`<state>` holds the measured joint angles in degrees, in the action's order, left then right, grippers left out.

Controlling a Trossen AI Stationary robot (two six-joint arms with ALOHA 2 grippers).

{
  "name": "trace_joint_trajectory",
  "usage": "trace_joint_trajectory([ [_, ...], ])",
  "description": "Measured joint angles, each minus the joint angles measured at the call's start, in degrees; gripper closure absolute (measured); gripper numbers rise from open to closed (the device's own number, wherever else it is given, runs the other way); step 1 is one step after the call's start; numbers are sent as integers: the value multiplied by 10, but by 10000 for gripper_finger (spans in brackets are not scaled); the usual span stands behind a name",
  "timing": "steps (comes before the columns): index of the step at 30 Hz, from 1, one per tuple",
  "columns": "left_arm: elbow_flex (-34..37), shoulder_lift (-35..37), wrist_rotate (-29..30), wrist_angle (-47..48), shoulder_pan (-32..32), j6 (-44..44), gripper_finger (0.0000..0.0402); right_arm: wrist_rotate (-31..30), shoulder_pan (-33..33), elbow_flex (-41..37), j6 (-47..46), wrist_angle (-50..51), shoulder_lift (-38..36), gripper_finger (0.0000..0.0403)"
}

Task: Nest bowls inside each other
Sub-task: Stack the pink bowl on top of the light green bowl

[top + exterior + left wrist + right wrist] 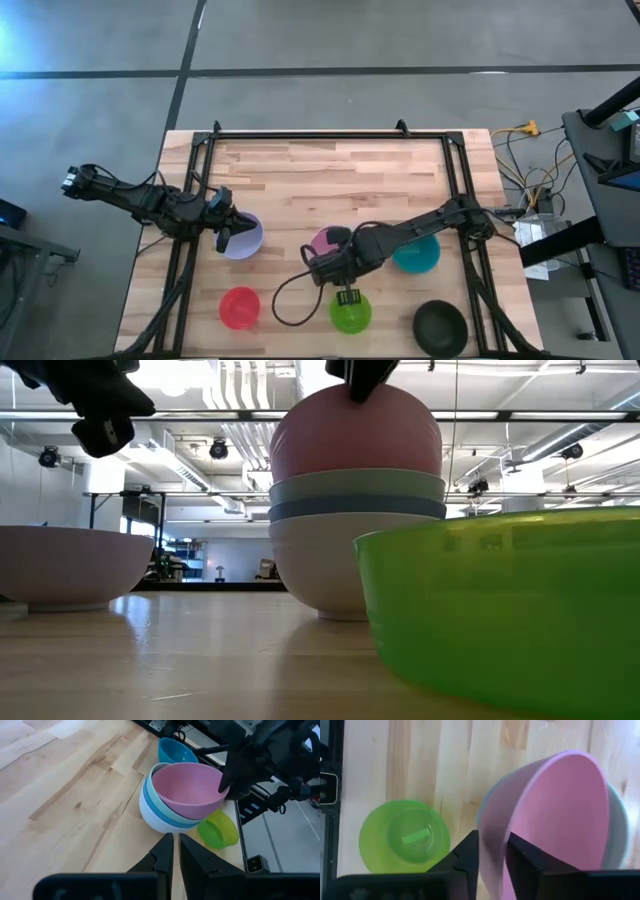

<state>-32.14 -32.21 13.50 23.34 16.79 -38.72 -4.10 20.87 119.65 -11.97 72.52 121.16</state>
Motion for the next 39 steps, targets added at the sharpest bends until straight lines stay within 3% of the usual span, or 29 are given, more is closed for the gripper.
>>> trace_joint_trajectory([
  [10,0,-14,3,-1,2,0,389,0,-1,1,0,24,-4,291],
  [14,0,-23,4,-2,2,0,389,0,-1,1,0,24,-8,314],
  [20,0,-32,4,-4,2,0,389,1,-1,1,18,21,-5,385],
  [39,0,-34,4,-5,2,-1,389,17,-1,-34,26,14,-2,390],
])
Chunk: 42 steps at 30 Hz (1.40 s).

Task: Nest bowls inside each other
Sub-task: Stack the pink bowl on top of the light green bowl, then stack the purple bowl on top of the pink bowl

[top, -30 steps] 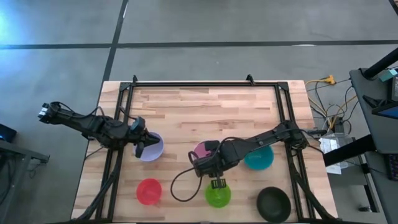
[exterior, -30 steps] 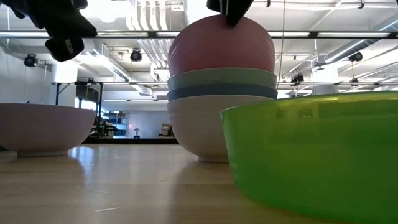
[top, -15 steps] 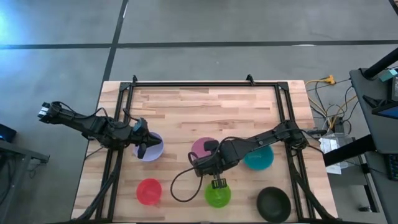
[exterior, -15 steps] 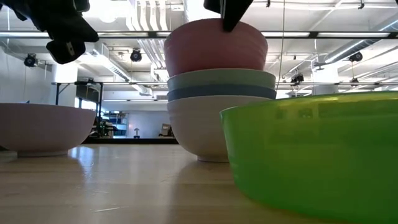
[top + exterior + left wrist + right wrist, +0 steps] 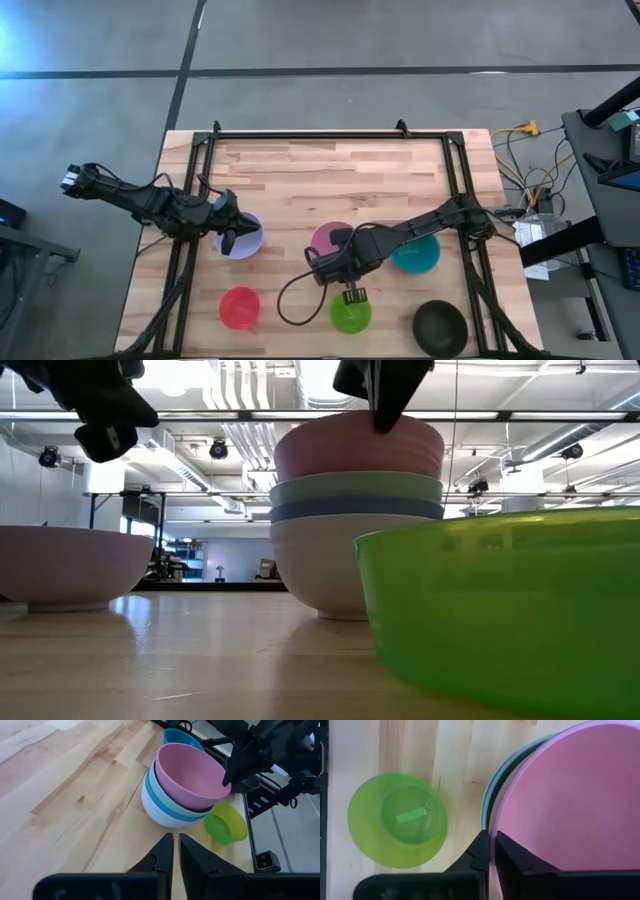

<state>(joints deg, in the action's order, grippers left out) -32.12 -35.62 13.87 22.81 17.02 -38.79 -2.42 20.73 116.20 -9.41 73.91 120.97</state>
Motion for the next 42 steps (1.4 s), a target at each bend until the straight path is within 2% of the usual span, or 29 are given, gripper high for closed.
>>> trace_joint_trajectory([
  [12,0,1,0,-2,0,-14,389,-1,0,-55,-6,-33,0,390],
  [16,0,2,-1,-14,0,-14,389,23,-1,-58,-11,-45,0,387],
  [32,0,2,-2,-21,0,-15,389,30,0,-44,-25,-62,0,264],
  [37,0,2,-2,-23,0,-15,389,26,-1,-20,-35,-40,-15,250],
  [42,0,1,-4,-23,0,-14,389,13,-12,4,-43,-26,-52,257],
])
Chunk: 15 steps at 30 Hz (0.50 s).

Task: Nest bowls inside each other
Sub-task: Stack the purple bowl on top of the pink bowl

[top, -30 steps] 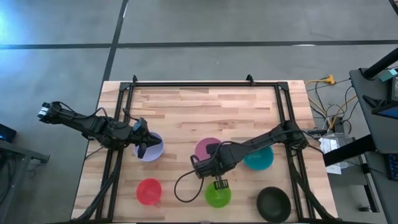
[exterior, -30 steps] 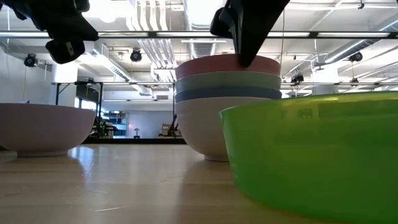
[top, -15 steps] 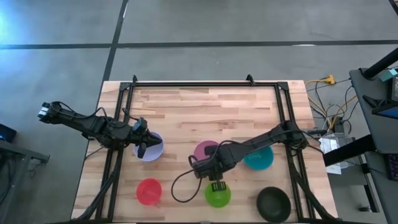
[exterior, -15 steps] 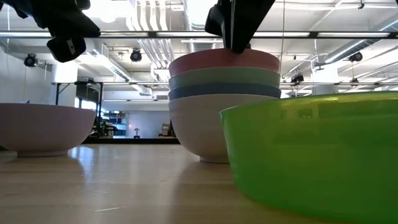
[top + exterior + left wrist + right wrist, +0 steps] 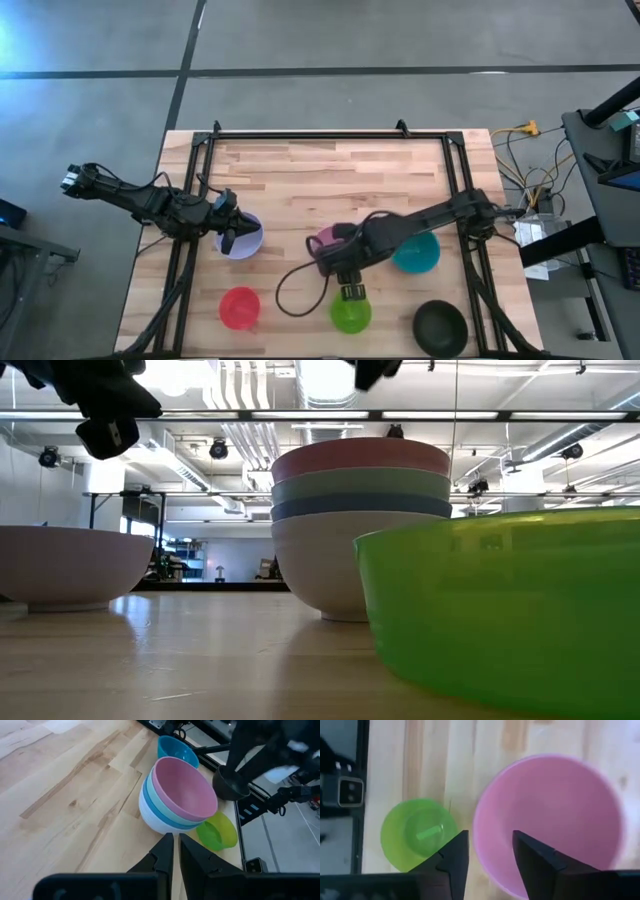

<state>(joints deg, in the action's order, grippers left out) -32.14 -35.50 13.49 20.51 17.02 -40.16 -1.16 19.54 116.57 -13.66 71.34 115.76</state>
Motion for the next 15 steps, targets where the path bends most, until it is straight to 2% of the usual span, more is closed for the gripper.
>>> trace_joint_trajectory([
  [7,0,-1,-12,0,0,0,389,-53,-21,-45,-39,0,-98,274],
  [11,0,-2,-24,0,0,0,389,-107,-23,-130,-80,-3,-174,274],
  [15,1,-4,-28,0,0,0,389,-114,-23,-246,-135,-14,-266,274],
])
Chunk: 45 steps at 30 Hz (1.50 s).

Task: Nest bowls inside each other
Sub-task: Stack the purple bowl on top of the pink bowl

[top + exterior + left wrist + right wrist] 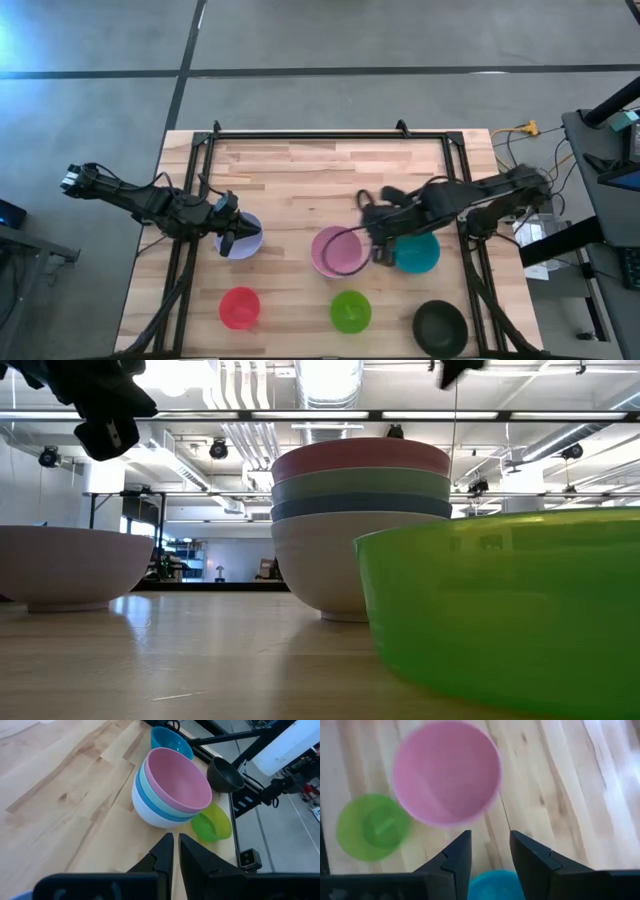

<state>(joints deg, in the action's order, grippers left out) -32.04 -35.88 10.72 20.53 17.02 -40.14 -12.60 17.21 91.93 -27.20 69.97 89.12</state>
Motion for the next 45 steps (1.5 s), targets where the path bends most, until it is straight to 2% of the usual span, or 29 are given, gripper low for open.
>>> trace_joint_trajectory([
  [5,0,-1,0,0,0,0,389,-9,0,-150,-96,-68,-129,283],
  [10,0,1,0,5,0,-21,389,-44,0,-292,-156,-234,-254,290],
  [14,-14,4,19,85,0,-85,389,-68,0,-382,-161,-371,-332,295],
  [18,-47,3,55,208,-1,-167,389,-71,0,-446,-161,-453,-382,299],
  [24,-126,-26,109,430,-2,-302,389,-71,0,-491,-163,-476,-415,297],
  [27,-154,-58,106,542,-6,-364,389,-71,0,-502,-162,-482,-415,300],
  [30,-159,-87,72,600,-13,-389,389,-71,0,-513,-161,-479,-410,302],
  [37,-122,-120,-34,573,-31,-373,389,-70,0,-519,-127,-480,-406,301],
  [45,-97,-110,-52,572,-62,-371,389,-69,0,-519,-122,-483,-409,310],
])
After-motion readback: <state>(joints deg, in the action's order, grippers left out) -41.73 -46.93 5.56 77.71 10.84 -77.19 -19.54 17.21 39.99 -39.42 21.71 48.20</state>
